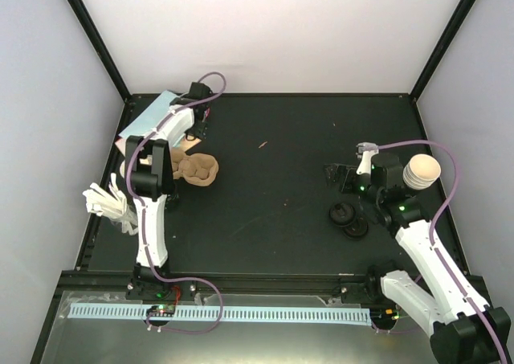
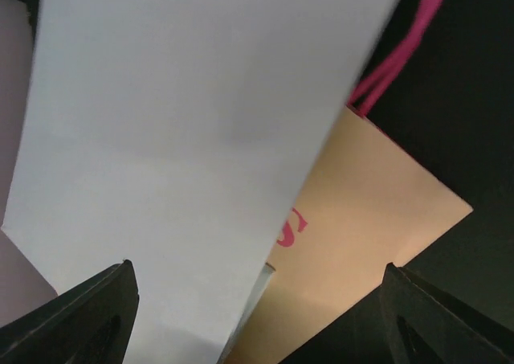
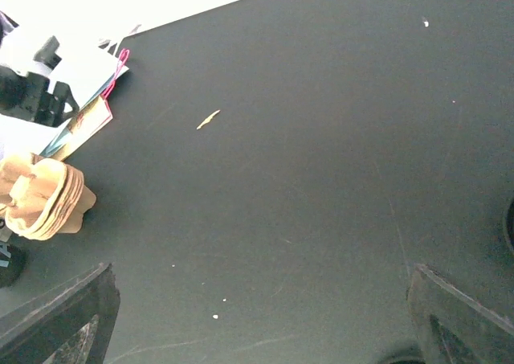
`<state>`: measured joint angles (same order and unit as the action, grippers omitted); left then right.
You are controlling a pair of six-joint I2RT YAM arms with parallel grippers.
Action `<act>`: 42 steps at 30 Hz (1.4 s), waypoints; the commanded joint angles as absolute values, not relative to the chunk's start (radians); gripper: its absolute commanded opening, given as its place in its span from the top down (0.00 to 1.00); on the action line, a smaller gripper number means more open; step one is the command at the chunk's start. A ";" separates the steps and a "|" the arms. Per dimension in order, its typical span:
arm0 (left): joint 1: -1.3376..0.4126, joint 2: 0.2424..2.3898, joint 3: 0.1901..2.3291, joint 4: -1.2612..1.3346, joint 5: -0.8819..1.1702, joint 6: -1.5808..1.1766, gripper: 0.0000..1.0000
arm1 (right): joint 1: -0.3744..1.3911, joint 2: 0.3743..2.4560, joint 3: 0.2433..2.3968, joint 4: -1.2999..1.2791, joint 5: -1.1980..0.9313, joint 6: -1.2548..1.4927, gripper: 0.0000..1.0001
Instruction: Pack the takeout coffee
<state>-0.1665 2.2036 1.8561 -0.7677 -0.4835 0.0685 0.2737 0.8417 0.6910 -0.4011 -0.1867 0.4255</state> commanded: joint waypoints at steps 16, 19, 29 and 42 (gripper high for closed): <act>-0.145 2.419 1.987 -0.707 -0.719 0.341 0.34 | 0.274 0.823 0.706 -0.291 -0.188 0.505 0.00; -0.143 2.434 1.989 -0.654 -0.714 0.384 0.43 | 0.275 0.843 0.718 -0.300 -0.189 0.507 0.00; -0.167 2.425 2.023 -0.624 -0.844 0.385 0.98 | 0.275 0.860 0.727 -0.307 -0.186 0.517 0.00; -0.239 2.054 1.895 -0.539 -1.092 0.328 0.99 | 0.274 0.824 0.727 -0.334 -0.189 0.502 0.00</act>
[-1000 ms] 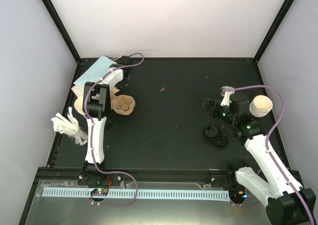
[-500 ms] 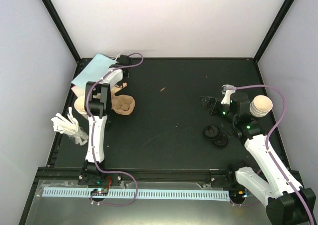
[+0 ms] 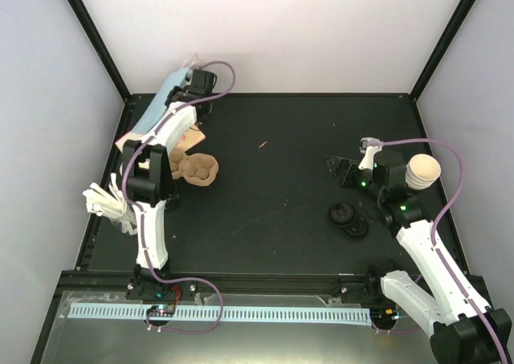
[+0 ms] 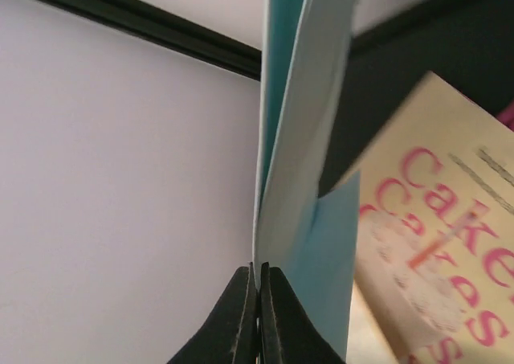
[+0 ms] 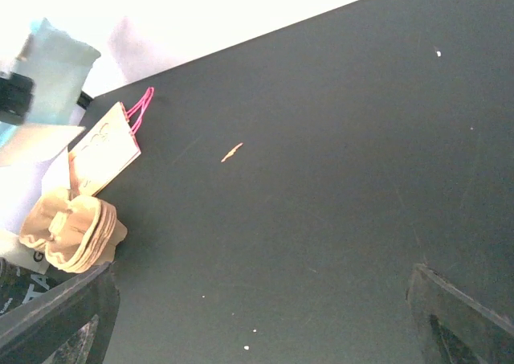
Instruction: Pack the takeout coffee
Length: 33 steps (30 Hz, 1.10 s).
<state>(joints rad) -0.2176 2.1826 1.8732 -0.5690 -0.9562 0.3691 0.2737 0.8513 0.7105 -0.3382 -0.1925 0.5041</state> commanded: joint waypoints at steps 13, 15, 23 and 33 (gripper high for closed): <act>-0.462 1.679 1.820 -0.676 -0.337 0.131 0.98 | 0.275 0.853 0.783 -0.359 -0.248 0.464 0.00; -0.471 1.632 1.763 -0.662 -0.142 0.059 0.98 | 0.274 0.862 0.800 -0.376 -0.264 0.451 0.00; -0.469 1.420 1.218 -0.037 0.571 -0.205 0.98 | 0.275 0.936 0.883 -0.495 -0.295 0.379 0.00; -0.476 1.423 0.962 0.244 0.885 -0.225 0.98 | 0.275 0.961 0.995 -0.589 -0.179 0.476 0.00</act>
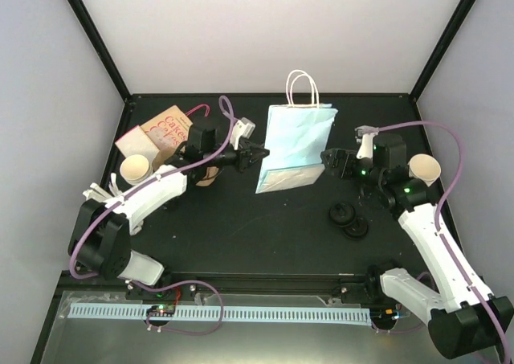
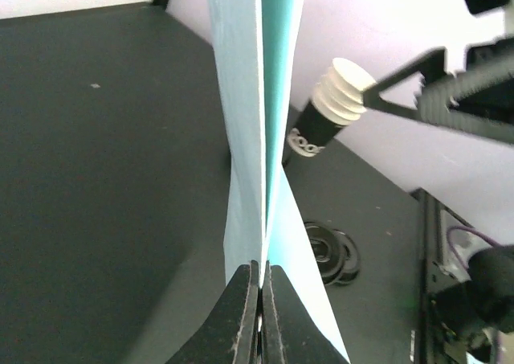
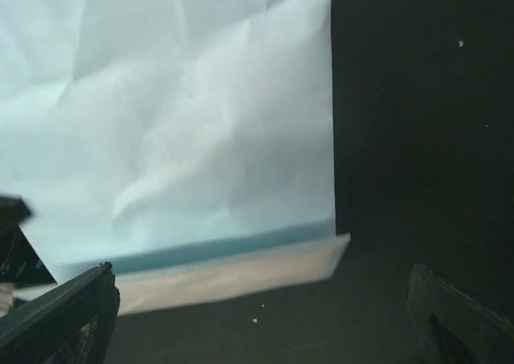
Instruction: Pack the takeout coffee
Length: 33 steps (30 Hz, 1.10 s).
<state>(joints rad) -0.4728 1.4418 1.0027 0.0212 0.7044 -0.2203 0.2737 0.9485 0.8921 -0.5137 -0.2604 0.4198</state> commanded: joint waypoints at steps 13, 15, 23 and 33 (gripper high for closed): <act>-0.600 1.194 0.798 0.229 0.583 0.057 0.98 | 0.275 0.984 1.270 -0.747 -0.103 0.631 0.18; -0.622 1.159 0.767 0.253 0.534 0.092 0.98 | 0.275 0.988 1.289 -0.723 -0.130 0.592 0.25; -0.635 1.138 0.753 0.255 0.531 0.118 0.98 | 0.275 1.034 1.312 -0.604 -0.373 0.351 0.55; -0.639 1.145 0.751 0.241 0.520 0.128 0.98 | 0.275 1.045 1.306 -0.597 -0.386 0.302 0.58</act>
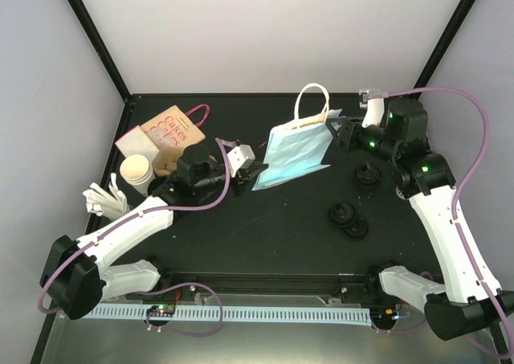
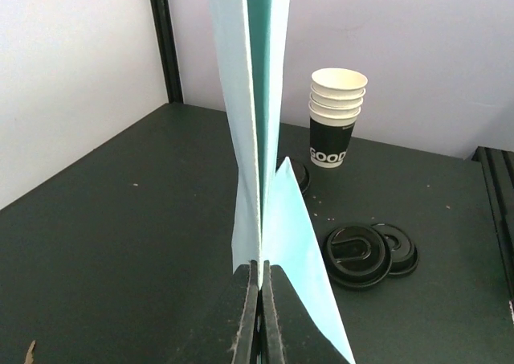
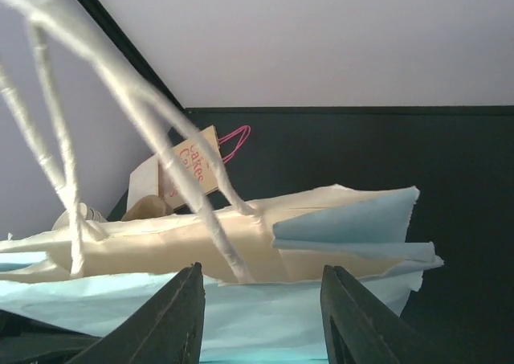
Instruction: Pack the takeout coffee
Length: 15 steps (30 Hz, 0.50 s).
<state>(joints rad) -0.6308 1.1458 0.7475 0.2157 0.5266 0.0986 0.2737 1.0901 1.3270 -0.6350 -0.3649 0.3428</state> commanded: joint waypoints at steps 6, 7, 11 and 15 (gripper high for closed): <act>-0.639 1.154 0.747 0.242 0.526 0.134 0.98 | 0.275 1.033 1.310 -0.596 -0.373 0.280 0.58; -0.640 1.154 0.747 0.243 0.530 0.135 0.98 | 0.275 1.042 1.318 -0.601 -0.372 0.277 0.58; -0.640 1.159 0.750 0.245 0.539 0.135 0.97 | 0.275 1.084 1.354 -0.627 -0.378 0.266 0.60; -0.640 1.160 0.750 0.244 0.541 0.135 0.97 | 0.276 1.106 1.368 -0.620 -0.385 0.269 0.60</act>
